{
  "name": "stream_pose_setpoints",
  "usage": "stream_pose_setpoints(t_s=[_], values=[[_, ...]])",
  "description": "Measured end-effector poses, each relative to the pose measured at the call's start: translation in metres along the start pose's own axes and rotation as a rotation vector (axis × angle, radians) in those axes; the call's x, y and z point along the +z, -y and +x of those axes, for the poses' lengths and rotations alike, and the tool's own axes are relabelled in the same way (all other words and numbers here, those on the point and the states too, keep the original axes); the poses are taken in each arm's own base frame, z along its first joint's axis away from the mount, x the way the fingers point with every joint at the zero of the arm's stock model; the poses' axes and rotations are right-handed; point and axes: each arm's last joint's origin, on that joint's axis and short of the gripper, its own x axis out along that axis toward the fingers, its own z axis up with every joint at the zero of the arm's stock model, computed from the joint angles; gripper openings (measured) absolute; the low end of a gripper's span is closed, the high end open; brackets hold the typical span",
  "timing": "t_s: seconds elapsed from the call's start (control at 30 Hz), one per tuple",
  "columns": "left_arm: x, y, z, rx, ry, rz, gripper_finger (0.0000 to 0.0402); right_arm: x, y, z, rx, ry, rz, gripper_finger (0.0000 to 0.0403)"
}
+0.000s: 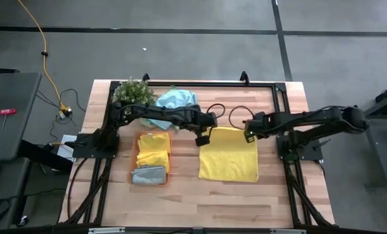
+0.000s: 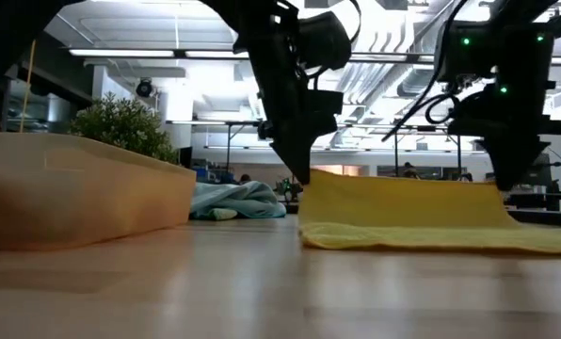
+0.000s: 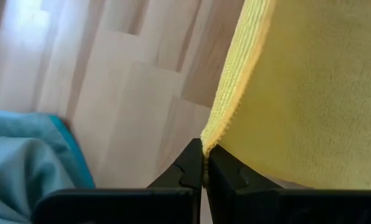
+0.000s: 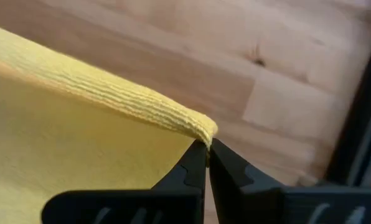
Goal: Fold microfiber towels
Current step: Fold the yellow microfiber towel
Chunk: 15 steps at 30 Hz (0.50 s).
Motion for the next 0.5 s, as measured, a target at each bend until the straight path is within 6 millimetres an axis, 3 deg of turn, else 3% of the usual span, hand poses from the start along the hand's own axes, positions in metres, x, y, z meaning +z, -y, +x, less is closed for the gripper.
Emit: stream_pose_setpoints(t_s=[0.13,0.27,0.5], values=[[0.001,-0.002,-0.003,0.029,0.01,-0.002,0.0,0.005,0.001,-0.004,0.08,0.005,-0.003,0.0],[-0.001,-0.002,-0.014,-0.053,-0.008,0.01,0.0,0.003,0.002,-0.01,0.156,-0.034,-0.031,0.0],[-0.007,0.011,-0.034,-0.097,-0.026,0.106,0.0,-0.005,0.005,-0.025,0.301,-0.079,-0.048,0.0]])
